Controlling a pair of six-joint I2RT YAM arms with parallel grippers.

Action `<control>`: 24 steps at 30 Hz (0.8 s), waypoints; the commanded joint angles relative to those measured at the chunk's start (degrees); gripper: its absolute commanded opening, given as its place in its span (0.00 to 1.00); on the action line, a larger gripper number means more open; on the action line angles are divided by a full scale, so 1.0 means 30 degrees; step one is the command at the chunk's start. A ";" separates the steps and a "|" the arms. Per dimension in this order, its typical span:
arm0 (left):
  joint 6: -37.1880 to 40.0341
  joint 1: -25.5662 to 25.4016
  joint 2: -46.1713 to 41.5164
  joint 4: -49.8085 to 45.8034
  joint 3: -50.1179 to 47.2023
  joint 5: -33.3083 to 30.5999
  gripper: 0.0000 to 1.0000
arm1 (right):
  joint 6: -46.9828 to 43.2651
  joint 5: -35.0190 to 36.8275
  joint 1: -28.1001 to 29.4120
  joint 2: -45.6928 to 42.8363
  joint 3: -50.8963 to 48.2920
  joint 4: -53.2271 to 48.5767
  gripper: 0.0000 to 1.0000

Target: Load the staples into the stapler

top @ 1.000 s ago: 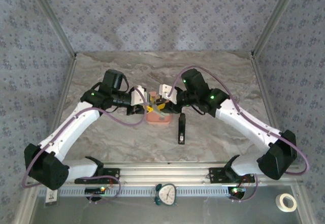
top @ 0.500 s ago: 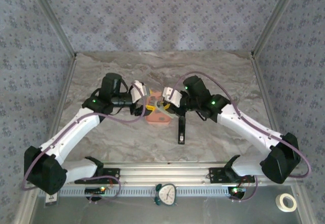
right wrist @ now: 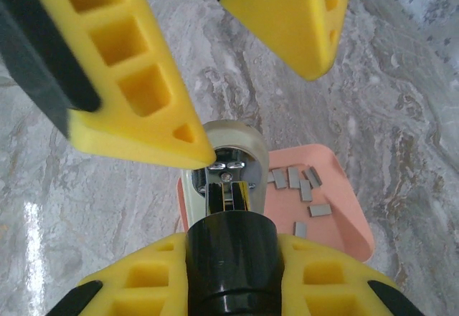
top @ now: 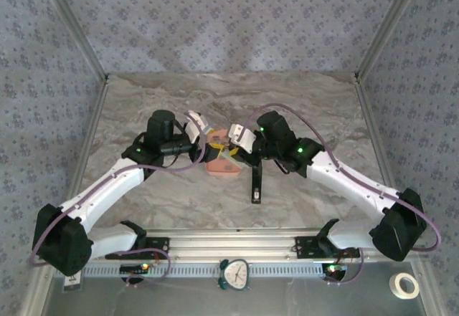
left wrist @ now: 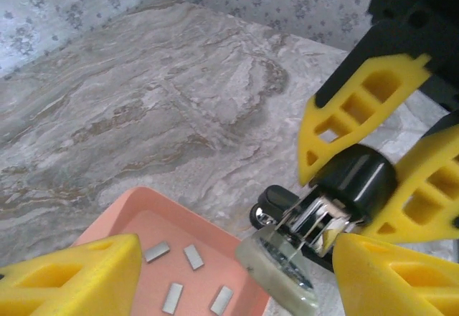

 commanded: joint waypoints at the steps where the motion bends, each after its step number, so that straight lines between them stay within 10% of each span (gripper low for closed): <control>1: -0.0233 -0.0064 -0.0024 -0.0002 -0.0209 -0.1275 0.70 | 0.0241 -0.0364 0.0106 -0.1049 -0.0135 0.1667 0.00; 24: 0.0246 0.0089 0.2032 -0.1241 -0.0029 -0.4586 0.66 | 0.2101 -0.2895 -0.1479 -0.3743 -0.1959 0.4724 0.00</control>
